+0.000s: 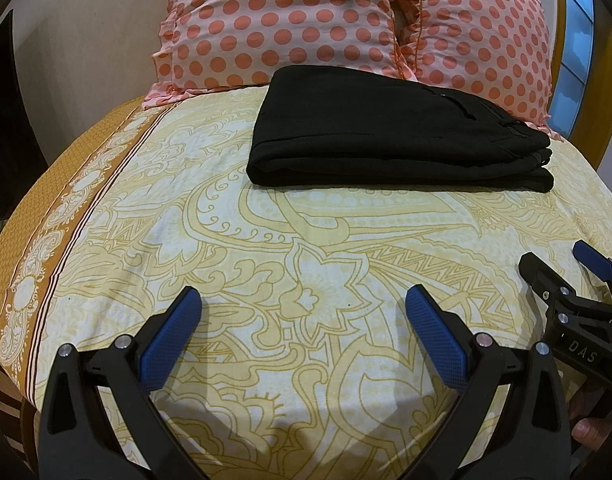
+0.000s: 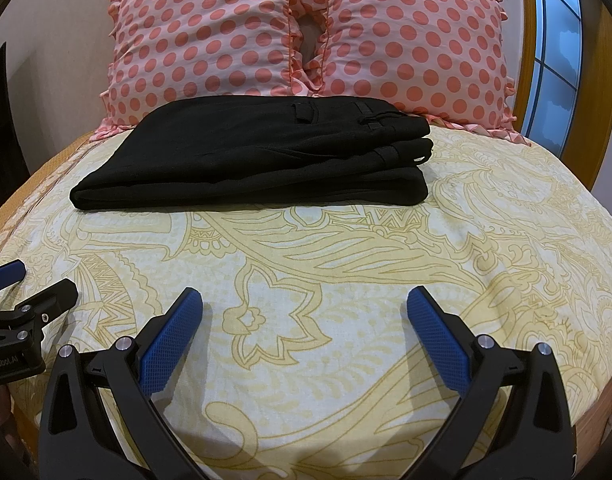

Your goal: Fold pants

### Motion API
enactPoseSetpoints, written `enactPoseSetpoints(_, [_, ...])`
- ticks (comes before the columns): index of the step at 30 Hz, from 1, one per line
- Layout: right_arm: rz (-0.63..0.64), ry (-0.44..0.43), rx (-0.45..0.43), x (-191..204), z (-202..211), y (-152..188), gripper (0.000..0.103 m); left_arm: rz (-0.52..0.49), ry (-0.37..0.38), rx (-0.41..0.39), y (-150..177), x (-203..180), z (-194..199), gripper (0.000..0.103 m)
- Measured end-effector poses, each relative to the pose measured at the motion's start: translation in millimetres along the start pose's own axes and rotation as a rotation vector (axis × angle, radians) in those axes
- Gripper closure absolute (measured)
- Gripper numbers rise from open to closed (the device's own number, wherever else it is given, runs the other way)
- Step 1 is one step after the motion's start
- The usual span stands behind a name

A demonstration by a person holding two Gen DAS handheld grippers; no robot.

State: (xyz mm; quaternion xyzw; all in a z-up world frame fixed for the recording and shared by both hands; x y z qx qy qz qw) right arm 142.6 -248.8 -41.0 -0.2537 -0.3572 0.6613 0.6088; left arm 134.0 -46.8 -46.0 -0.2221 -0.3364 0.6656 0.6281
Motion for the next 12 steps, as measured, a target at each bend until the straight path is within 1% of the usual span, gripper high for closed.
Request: enactPoseSetpoints(12, [-0.001,0.001,0.0,0.5,-0.2,-0.1,0.001,-0.002,0.001,0.002,-0.6,0.5,-0.3,0.002])
Point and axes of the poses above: each gripper's, at about its wrist camera, not at the fingertips, and z roughly against the way its jaws point, x to its left, y to its underside, the point moved 5 cm from there along -z, roughly the way its jaws point, and after that the axes turned 10 degrees about -y, right-handed, at the moved point
